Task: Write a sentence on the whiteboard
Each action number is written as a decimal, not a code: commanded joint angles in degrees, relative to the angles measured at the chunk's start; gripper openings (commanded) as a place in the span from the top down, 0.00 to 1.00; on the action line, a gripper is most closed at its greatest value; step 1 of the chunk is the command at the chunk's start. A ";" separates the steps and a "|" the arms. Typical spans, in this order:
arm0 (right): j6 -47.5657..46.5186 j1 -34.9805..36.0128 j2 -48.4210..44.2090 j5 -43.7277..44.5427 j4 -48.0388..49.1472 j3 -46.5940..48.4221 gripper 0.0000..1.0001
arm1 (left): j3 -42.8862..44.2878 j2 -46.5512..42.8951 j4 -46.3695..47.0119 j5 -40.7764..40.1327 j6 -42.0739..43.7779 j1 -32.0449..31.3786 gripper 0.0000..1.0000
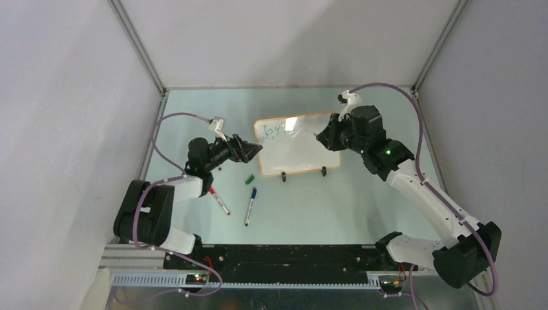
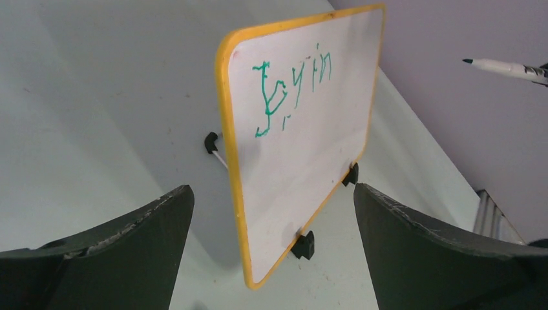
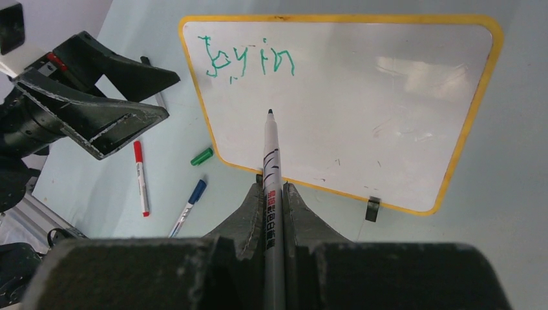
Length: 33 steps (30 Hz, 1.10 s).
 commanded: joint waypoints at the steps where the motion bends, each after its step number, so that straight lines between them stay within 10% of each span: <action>1: -1.26 0.28 0.93 -1.54 2.78 2.45 1.00 | 1.97 4.92 9.43 8.38 -4.69 1.69 0.01; 11: -1.64 0.41 1.25 -1.27 2.67 2.32 1.00 | 6.14 11.57 9.89 11.92 -5.92 2.77 0.01; 18: -2.15 1.93 2.29 0.07 3.24 2.18 1.00 | 6.64 23.86 37.29 18.42 -20.75 3.73 0.01; 23: -3.03 4.26 3.09 1.87 4.19 2.30 1.00 | 7.91 26.88 40.35 19.27 -24.48 3.99 0.01; 33: -3.36 5.16 4.69 2.94 5.42 2.46 1.00 | 5.79 26.60 40.40 14.77 -24.64 3.85 0.35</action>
